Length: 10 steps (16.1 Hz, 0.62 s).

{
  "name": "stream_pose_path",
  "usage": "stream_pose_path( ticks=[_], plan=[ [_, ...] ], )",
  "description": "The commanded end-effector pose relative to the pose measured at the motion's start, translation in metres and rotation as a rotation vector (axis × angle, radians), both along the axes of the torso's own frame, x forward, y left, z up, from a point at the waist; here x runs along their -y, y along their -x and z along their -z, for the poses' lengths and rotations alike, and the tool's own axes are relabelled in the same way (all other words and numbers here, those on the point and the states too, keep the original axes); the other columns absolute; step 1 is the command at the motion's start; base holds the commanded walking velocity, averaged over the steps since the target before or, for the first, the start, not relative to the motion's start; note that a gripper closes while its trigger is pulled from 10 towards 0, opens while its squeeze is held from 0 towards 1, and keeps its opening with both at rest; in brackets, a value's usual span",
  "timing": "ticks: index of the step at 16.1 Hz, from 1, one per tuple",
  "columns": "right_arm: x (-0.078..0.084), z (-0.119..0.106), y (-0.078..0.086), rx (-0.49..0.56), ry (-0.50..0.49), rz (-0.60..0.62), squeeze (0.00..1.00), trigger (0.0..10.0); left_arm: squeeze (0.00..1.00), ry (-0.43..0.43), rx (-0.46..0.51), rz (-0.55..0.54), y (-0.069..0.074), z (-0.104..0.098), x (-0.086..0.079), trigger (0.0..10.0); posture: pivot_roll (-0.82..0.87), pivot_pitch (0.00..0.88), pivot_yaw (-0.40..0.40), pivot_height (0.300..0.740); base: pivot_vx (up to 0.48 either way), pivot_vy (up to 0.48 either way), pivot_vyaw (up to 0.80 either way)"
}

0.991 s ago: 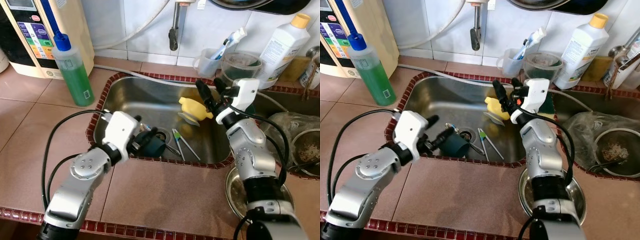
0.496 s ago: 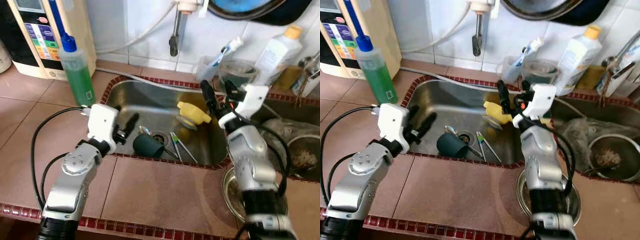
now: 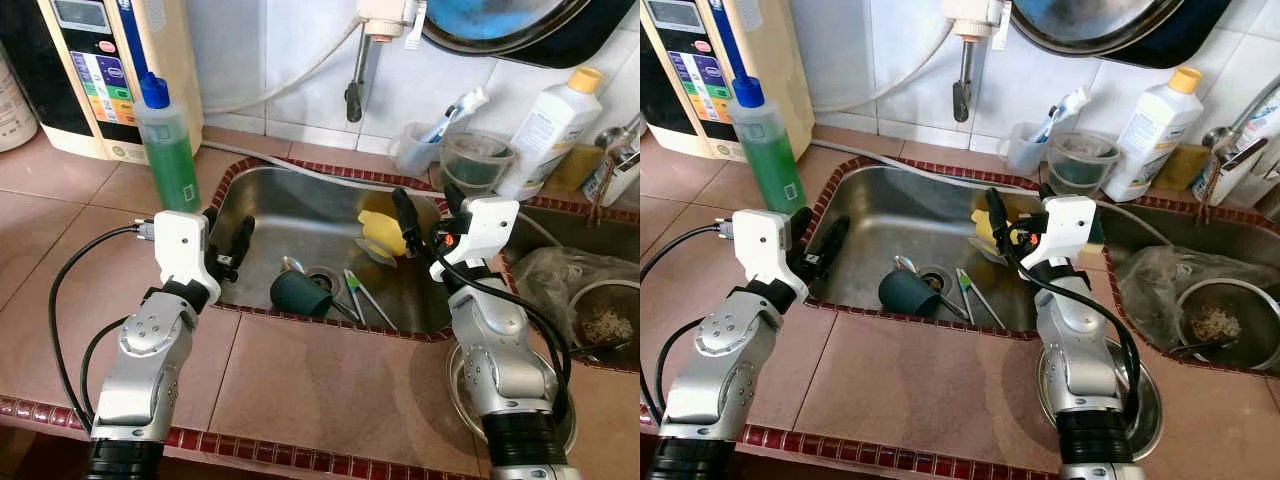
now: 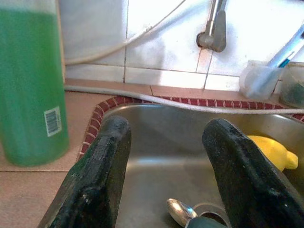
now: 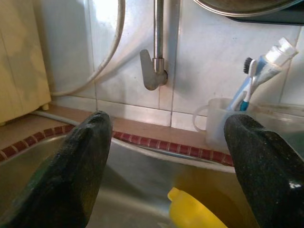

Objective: Kitchen organization

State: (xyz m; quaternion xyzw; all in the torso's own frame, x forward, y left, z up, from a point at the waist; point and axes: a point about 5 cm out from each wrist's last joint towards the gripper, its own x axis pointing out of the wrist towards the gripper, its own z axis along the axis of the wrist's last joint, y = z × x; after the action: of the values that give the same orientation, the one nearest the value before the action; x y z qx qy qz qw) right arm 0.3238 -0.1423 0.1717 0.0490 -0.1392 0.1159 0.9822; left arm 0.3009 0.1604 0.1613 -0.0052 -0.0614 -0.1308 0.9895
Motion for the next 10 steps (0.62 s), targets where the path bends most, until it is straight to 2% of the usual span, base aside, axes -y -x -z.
stream_pose_path(
  ticks=[1, 4, 10],
  plan=[
    [0.0011, 0.0006, 0.0023, 0.005, 0.011, 0.008, 0.0, 10.0, 0.0, 0.0, -0.011, -0.008, 0.0003, 0.0042, -0.0006, 10.0, 0.04, 0.022, -0.081, 0.74, 0.0, 0.0, 0.0],
    [-0.0006, 0.001, -0.0004, -0.005, 0.013, 0.011, 0.0, 10.0, 0.0, 0.004, -0.006, -0.007, -0.0001, 0.0045, 0.0009, 10.0, 0.05, 0.023, -0.085, 0.74, 0.0, 0.0, 0.0],
    [-0.0022, 0.0016, -0.002, -0.012, 0.02, 0.009, 0.0, 10.0, 0.0, 0.003, -0.007, -0.001, 0.0013, 0.005, 0.0016, 10.0, 0.05, 0.027, -0.09, 0.74, -0.276, 0.0, 0.0]
  ],
)
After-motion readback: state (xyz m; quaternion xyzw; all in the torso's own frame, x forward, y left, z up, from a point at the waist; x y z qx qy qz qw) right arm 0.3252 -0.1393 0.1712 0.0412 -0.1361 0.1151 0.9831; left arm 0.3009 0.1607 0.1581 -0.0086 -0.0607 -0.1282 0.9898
